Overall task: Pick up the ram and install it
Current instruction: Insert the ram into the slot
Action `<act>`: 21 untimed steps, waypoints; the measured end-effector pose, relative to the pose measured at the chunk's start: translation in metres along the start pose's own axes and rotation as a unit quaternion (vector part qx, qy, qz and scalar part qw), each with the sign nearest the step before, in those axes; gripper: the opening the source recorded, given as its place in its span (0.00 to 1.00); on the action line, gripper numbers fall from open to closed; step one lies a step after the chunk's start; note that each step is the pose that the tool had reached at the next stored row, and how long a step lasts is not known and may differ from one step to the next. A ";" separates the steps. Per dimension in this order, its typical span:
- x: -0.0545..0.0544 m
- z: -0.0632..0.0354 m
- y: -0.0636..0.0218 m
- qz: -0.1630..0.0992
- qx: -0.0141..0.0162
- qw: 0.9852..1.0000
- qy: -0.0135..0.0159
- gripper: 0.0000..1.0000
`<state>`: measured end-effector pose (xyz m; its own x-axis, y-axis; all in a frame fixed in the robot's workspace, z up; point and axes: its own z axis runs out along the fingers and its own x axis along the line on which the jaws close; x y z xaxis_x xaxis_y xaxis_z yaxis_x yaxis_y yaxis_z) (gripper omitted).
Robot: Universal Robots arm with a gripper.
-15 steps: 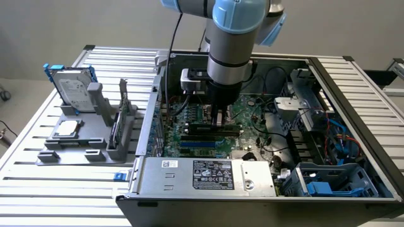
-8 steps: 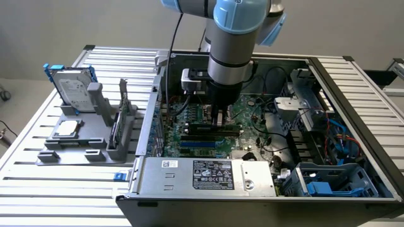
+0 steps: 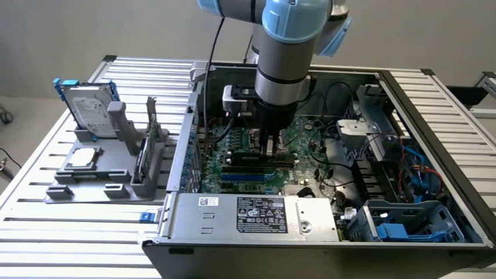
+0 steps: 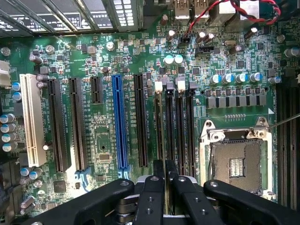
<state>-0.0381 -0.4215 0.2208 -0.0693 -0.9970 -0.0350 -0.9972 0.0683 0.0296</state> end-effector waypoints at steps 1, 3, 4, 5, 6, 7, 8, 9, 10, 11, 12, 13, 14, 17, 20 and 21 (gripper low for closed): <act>0.000 0.0001 0.0000 0.000 0.000 1.000 0.000 0.14; 0.000 0.0002 0.0000 0.000 -0.001 1.000 0.000 0.14; 0.000 0.0003 0.0000 0.000 -0.001 1.000 0.000 0.14; 0.000 0.0002 0.0000 0.000 -0.001 1.000 0.000 0.14; 0.000 0.0003 0.0000 0.001 -0.001 1.000 0.000 0.14; 0.000 0.0003 -0.0001 0.001 -0.002 1.000 0.000 0.14; 0.000 0.0003 0.0000 0.001 -0.002 1.000 0.000 0.14; 0.000 0.0003 0.0000 0.001 -0.002 1.000 0.000 0.14; 0.000 0.0003 0.0000 0.001 -0.003 1.000 0.000 0.14; 0.000 0.0003 -0.0001 0.001 -0.003 1.000 0.000 0.14; 0.000 0.0003 -0.0003 0.001 -0.003 1.000 0.000 0.14; 0.000 0.0003 -0.0007 0.001 -0.003 1.000 0.000 0.14; 0.000 0.0003 -0.0011 0.001 -0.003 1.000 0.000 0.14; 0.000 0.0002 -0.0017 0.001 -0.003 1.000 0.000 0.14; 0.000 0.0002 -0.0018 0.001 -0.003 1.000 0.000 0.14; 0.000 0.0002 -0.0018 0.001 -0.003 1.000 0.000 0.14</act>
<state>-0.0363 -0.4212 0.2205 -0.0706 -0.9969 -0.0354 -0.9969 0.0694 0.0361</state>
